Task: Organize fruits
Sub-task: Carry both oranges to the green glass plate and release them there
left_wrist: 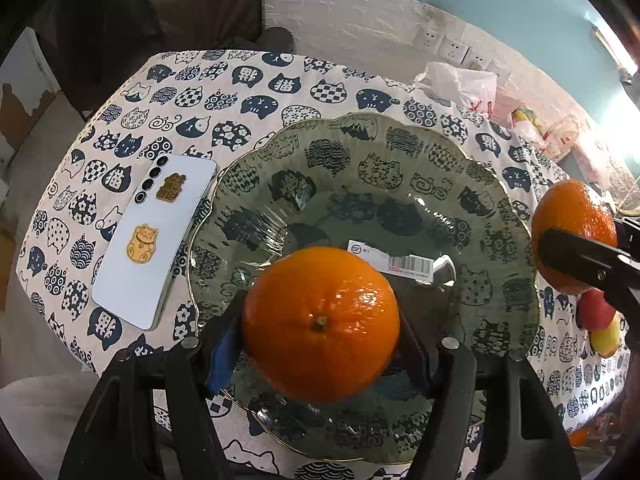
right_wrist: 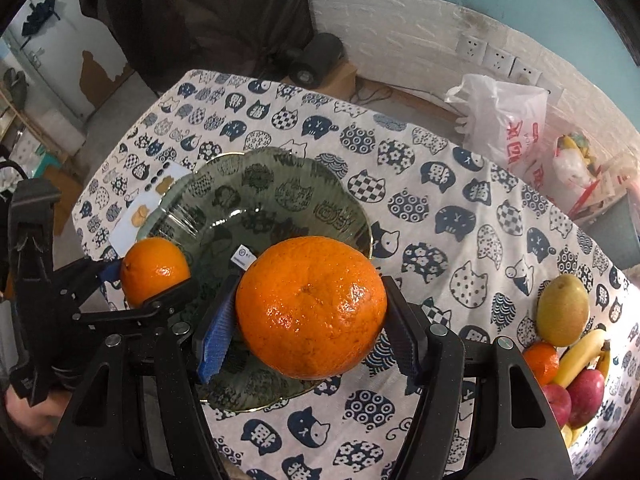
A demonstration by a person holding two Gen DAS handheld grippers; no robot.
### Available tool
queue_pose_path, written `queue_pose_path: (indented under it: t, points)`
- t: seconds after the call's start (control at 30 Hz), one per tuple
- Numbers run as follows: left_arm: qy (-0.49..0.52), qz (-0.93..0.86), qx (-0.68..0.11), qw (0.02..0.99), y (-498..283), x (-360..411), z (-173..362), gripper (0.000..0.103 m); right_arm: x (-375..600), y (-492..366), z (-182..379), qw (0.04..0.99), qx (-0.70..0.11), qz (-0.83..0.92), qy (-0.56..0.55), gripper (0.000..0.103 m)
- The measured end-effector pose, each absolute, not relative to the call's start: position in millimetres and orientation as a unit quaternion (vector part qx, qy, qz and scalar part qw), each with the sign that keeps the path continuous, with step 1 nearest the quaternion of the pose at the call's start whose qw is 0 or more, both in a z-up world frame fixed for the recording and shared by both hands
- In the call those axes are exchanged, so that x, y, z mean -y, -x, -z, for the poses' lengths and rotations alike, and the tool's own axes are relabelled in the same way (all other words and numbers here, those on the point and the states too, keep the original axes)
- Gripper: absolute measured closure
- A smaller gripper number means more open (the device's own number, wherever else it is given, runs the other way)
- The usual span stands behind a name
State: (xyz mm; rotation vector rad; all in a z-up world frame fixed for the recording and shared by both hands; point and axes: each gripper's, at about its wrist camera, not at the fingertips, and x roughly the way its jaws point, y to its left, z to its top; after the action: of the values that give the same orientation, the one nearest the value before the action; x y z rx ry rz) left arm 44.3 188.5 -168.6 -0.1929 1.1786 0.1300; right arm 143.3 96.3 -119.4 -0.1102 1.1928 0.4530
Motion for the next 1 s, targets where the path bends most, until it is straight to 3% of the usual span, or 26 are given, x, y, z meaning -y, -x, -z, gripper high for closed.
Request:
queue_pose_path:
  t: [0.2, 0.37, 1.0]
  points:
    - [0.096, -0.066, -0.575, 0.81, -47.1, -190.3, 179.1, 0.033, -102.8, -143.1, 128.0, 0.796, -0.563, -0.215, 0.059, 0.035]
    - [0.079, -0.07, -0.54, 0.835, -44.6, -187.1, 161.7, 0.034, -107.3, -141.9, 132.7, 0.791, -0.568, -0.217, 0.064, 0.035]
    - [0.073, -0.082, -0.534, 0.838, -29.3, -197.4, 141.2, 0.03, -113.4, -143.1, 120.5, 0.796, -0.557, -0.228, 0.058, 0.035]
